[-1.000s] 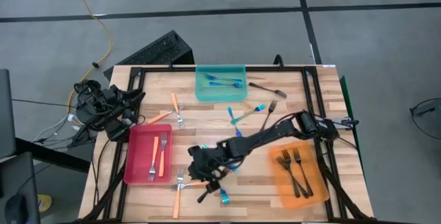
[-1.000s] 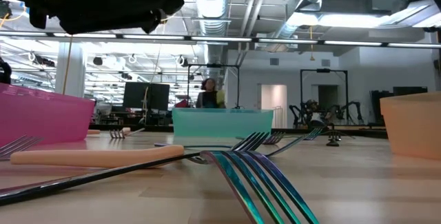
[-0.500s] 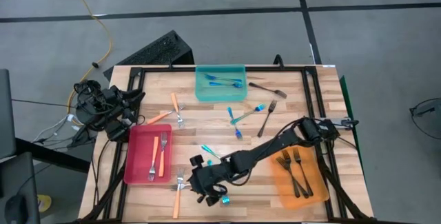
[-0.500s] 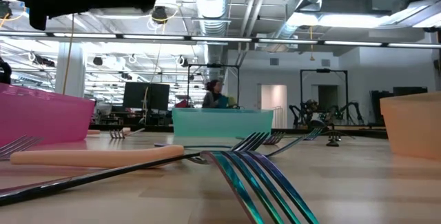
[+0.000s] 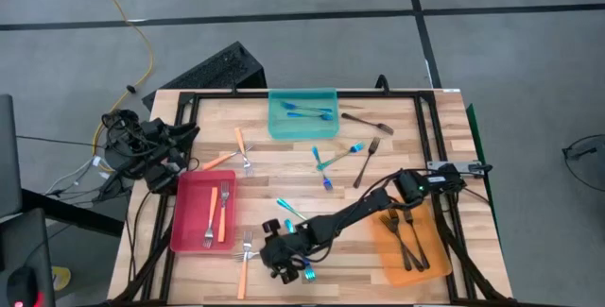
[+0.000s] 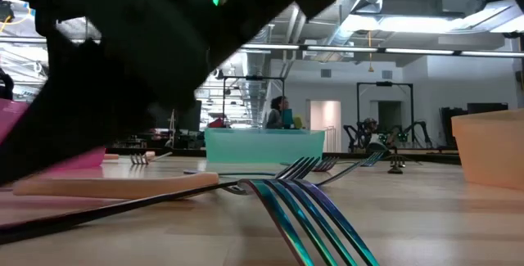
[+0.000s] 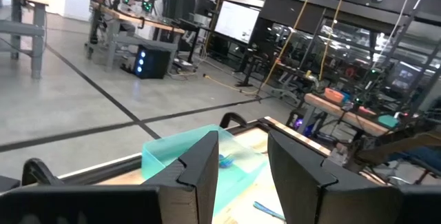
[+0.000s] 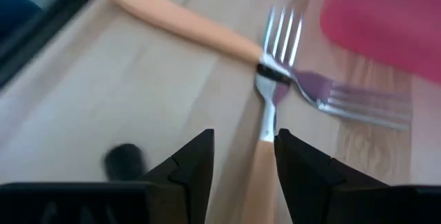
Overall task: Sort silverware by color (type)
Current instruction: Put the orange fork into the red bin
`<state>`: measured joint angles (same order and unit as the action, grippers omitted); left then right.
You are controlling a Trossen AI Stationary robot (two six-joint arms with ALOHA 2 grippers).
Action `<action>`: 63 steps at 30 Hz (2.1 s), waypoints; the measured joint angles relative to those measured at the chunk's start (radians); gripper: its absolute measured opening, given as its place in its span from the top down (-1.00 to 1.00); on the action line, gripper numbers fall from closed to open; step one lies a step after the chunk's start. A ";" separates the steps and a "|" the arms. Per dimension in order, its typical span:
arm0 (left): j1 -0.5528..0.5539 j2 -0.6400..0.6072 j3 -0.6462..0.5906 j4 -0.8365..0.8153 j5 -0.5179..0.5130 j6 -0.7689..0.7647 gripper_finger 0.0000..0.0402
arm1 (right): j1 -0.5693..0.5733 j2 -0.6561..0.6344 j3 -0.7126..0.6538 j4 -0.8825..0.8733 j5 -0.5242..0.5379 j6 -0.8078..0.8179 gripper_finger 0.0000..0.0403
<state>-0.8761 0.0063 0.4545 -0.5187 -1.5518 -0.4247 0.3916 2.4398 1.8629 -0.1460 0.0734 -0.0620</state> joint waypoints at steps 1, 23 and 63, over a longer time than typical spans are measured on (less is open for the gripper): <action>0.000 0.000 0.000 -0.001 0.002 -0.005 0.44 | -0.001 0.004 0.000 -0.002 0.000 0.009 0.14; 0.000 0.000 0.000 -0.016 0.165 -0.045 0.44 | -0.116 0.009 0.003 -0.195 -0.006 0.329 0.63; 0.000 0.000 0.000 -0.149 0.106 -0.292 0.44 | -0.270 -0.093 -0.008 -0.995 0.608 0.377 0.64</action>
<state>-0.8763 0.0065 0.4545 -0.6674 -1.4460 -0.7171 0.1221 2.3466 1.8553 -1.1405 0.6810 0.3148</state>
